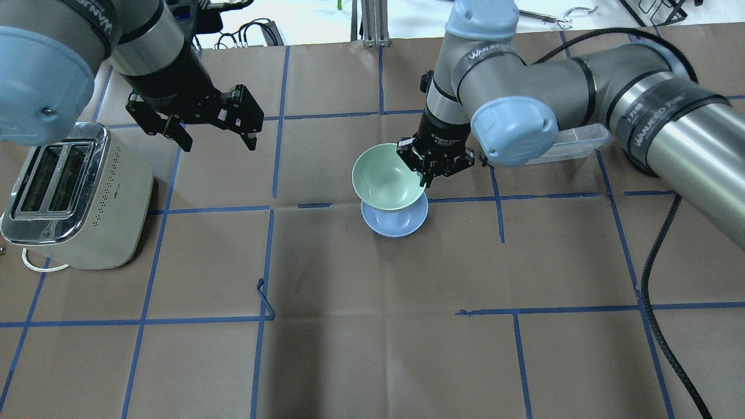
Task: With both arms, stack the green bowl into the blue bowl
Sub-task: 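Lower the green bowl into the blue bowl with the right gripper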
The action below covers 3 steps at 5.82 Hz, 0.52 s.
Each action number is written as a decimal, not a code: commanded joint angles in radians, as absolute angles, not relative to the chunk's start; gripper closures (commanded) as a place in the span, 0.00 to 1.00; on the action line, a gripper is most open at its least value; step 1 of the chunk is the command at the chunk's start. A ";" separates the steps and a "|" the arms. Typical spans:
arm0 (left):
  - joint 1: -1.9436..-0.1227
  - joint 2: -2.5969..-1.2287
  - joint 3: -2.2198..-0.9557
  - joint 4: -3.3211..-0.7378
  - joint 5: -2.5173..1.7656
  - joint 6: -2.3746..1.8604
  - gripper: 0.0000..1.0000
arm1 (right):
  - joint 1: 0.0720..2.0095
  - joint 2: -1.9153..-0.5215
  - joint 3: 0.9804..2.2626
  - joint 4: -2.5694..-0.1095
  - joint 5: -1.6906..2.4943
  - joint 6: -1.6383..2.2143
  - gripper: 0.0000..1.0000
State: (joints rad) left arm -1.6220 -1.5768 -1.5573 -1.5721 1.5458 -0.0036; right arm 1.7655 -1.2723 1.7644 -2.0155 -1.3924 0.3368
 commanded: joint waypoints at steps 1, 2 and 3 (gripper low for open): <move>-1.623 -1.575 -1.559 -1.572 1.546 -0.005 0.02 | 1.763 -1.267 1.815 -2.077 -1.390 0.339 0.91; -1.624 -1.577 -1.559 -1.572 1.543 -0.006 0.02 | 1.763 -1.266 1.815 -2.077 -1.390 0.337 0.90; -1.624 -1.575 -1.559 -1.572 1.548 -0.006 0.02 | 1.763 -1.264 1.815 -2.077 -1.393 0.336 0.35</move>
